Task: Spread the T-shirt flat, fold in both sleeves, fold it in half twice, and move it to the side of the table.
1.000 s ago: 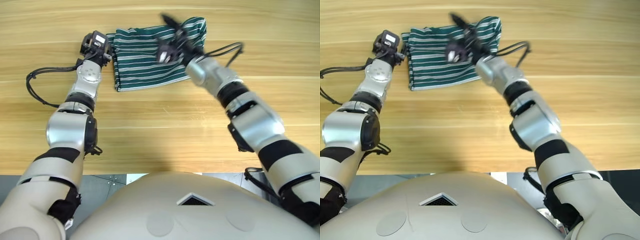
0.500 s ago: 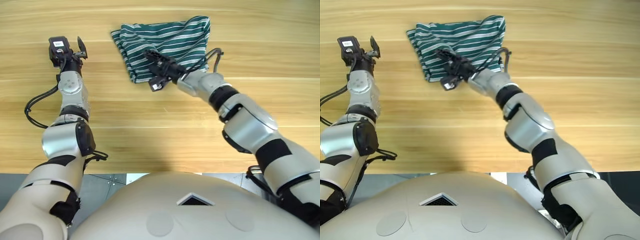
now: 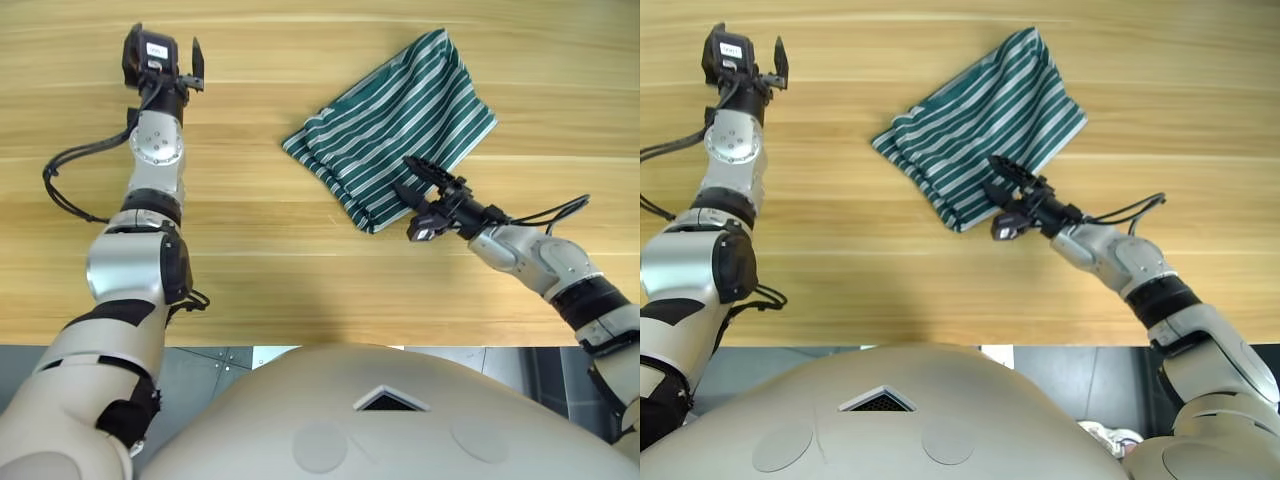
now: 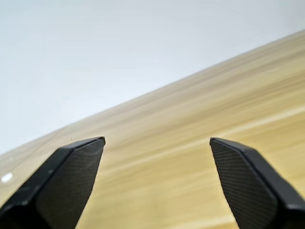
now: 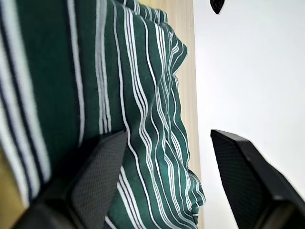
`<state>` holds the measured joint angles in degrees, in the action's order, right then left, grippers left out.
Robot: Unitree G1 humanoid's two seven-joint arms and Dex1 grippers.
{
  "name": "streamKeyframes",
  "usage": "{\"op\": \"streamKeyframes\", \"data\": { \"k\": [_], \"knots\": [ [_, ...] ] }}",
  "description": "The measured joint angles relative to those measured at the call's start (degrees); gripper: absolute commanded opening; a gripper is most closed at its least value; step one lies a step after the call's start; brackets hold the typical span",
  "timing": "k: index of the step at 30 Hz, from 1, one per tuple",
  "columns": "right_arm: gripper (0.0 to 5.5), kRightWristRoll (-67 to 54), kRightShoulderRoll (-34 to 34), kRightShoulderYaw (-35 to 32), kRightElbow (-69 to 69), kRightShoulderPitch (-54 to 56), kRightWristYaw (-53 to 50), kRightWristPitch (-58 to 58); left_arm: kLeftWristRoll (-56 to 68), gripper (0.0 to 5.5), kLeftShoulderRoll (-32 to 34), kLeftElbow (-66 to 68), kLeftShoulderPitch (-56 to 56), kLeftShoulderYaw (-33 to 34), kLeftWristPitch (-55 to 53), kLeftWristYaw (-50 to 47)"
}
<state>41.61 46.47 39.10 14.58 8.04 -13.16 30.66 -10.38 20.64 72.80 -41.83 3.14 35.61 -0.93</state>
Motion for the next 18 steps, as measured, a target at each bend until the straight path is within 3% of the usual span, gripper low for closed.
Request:
{"op": "streamKeyframes", "data": {
  "k": [8, 12, 16, 18],
  "knots": [
    [3.24, -8.7, -1.4, -4.8, 0.0, -1.1, 9.3, 8.4, -7.7, 4.09, -0.9, -0.6, -0.7, -8.5, 3.1, 0.5],
    [3.24, -29.2, -7.5, -11.7, -0.4, -0.4, 10.6, 15.0, -8.6, 4.09, -2.5, -1.2, -0.7, -11.6, 6.4, 3.6],
    [3.24, -52.3, -14.2, -13.7, 0.0, 0.1, 22.1, 17.3, -9.6, 4.09, -5.8, -3.3, 0.6, -14.8, 10.5, 7.0],
    [3.24, -54.2, -16.9, -15.2, 3.2, 1.6, 25.2, 17.1, -9.8, 4.09, -9.2, -4.2, 2.3, -16.8, 12.1, 8.9]
  ]
}}
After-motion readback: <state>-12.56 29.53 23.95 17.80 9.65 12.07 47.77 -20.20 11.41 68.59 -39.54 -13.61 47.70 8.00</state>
